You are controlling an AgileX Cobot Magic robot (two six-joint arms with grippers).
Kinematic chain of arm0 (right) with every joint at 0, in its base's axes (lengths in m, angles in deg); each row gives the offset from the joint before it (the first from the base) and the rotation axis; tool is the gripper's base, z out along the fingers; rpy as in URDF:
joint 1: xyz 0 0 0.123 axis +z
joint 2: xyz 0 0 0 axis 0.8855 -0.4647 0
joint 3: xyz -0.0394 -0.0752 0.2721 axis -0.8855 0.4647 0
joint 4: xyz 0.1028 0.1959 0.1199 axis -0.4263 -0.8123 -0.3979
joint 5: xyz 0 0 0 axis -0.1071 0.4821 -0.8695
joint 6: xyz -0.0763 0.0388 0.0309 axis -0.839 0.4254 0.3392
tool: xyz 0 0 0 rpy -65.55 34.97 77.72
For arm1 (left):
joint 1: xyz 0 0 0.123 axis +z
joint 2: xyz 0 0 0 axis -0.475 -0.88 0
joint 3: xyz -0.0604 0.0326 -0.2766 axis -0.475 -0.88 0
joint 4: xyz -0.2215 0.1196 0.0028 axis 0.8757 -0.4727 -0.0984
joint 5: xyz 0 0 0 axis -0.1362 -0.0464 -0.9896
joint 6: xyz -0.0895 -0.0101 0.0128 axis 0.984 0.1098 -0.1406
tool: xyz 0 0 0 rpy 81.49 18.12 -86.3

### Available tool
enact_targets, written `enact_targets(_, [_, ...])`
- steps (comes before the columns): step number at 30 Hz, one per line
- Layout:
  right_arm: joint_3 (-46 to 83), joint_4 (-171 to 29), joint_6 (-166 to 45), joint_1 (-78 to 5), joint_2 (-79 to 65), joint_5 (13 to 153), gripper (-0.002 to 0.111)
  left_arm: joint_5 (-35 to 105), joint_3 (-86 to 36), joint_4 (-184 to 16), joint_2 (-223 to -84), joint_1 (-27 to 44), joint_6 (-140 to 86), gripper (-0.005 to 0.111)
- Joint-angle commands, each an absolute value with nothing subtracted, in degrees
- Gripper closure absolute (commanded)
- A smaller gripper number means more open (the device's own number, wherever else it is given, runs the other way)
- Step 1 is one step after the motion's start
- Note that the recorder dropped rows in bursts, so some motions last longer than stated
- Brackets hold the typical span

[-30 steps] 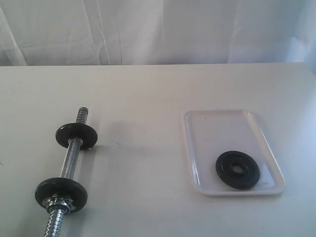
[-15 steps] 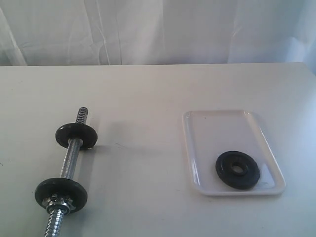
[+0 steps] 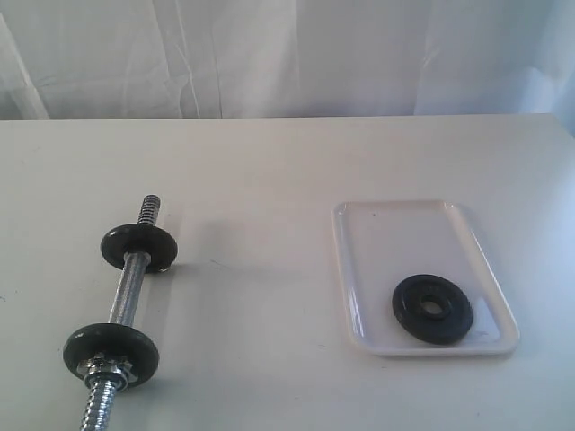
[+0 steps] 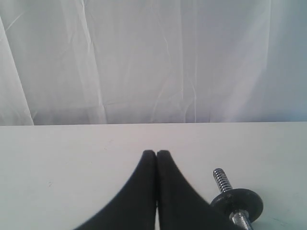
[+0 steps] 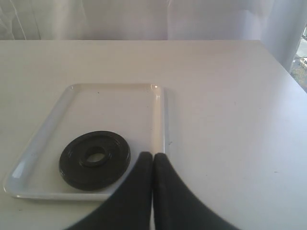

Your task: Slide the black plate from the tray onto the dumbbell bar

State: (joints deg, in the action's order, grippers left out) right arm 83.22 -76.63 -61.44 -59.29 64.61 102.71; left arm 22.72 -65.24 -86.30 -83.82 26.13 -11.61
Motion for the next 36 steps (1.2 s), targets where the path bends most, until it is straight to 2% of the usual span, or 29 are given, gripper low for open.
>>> enact_targets(1, [83.3, -76.3, -61.3, -59.4, 64.9, 102.5, 0.108, 23.4, -64.8, -86.2, -83.8, 25.7, -11.2, 0.107])
enact_targets(27, [83.3, -76.3, -61.3, -59.4, 64.9, 102.5, 0.108, 23.3, -64.8, -83.9, -83.8, 25.7, -10.6, 0.107])
enact_targets(31, [83.3, -76.3, -61.3, -59.4, 64.9, 102.5, 0.108, 18.8, -62.9, -83.9, -85.6, 25.7, -10.8, 0.107])
enact_targets(36, [83.3, -76.3, -61.3, -59.4, 64.9, 102.5, 0.108, 9.6, -54.6, -83.9, -92.6, 25.7, -12.8, 0.107])
